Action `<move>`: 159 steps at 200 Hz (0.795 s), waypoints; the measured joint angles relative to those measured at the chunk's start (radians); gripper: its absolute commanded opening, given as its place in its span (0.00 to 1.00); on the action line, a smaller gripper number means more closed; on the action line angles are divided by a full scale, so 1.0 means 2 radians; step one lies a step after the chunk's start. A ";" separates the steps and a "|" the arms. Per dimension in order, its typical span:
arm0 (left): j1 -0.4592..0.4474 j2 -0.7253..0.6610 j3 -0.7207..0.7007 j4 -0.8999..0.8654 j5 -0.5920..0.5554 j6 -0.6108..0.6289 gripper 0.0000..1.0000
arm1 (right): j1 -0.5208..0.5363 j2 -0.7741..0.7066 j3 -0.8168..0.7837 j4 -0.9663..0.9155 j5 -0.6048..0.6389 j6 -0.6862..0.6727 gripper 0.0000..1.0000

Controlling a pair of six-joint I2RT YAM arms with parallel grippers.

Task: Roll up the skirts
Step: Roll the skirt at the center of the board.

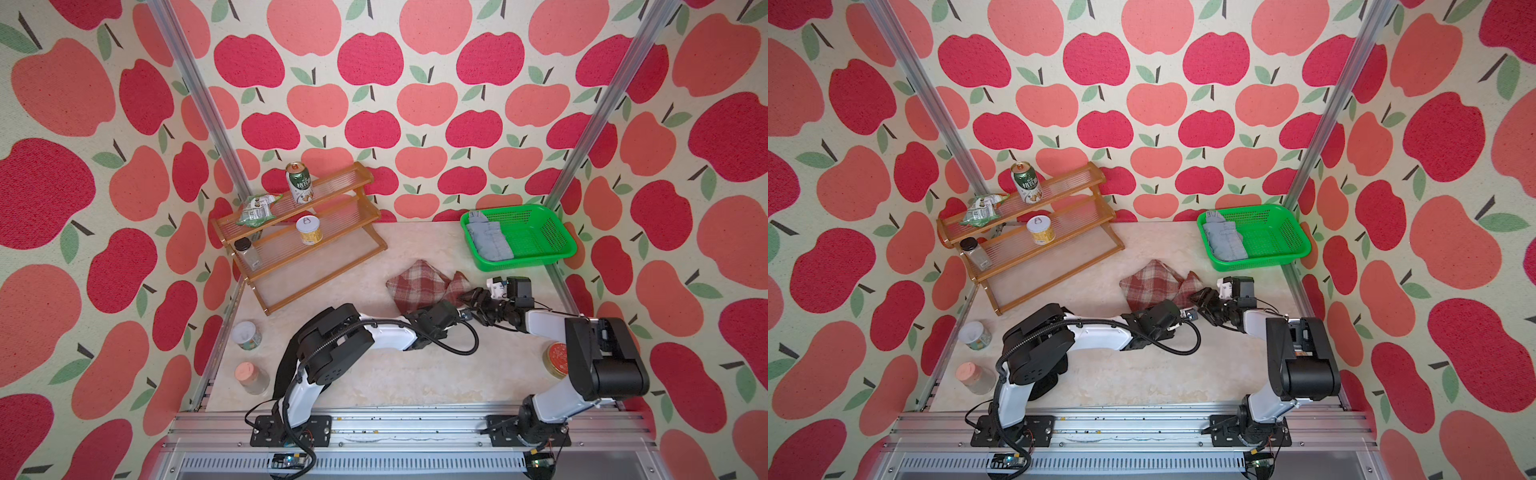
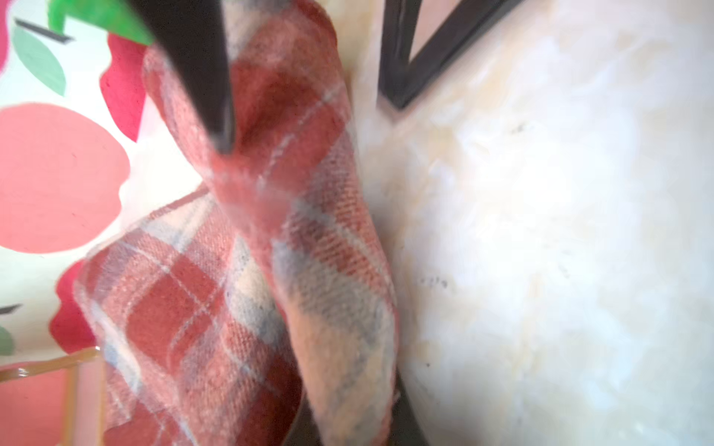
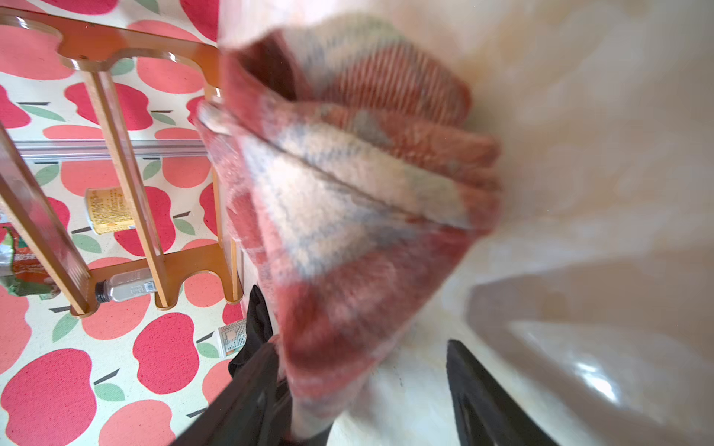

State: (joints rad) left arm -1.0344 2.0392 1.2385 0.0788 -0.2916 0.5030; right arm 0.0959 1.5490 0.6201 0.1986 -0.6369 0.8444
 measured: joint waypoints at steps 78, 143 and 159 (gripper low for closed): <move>0.077 -0.015 0.001 -0.024 0.228 -0.124 0.04 | -0.014 -0.042 -0.014 0.016 -0.017 -0.012 0.84; 0.137 -0.012 -0.006 0.002 0.407 -0.231 0.05 | -0.014 0.010 -0.047 0.101 -0.045 0.015 0.90; 0.147 -0.005 -0.006 0.013 0.445 -0.255 0.06 | -0.013 0.017 -0.047 0.121 -0.046 0.020 0.90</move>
State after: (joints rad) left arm -0.7410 2.0289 1.2255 0.1043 0.5976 -0.0071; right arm 0.0692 1.5837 0.5259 0.4400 -0.7288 0.8845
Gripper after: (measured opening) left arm 0.161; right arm 0.900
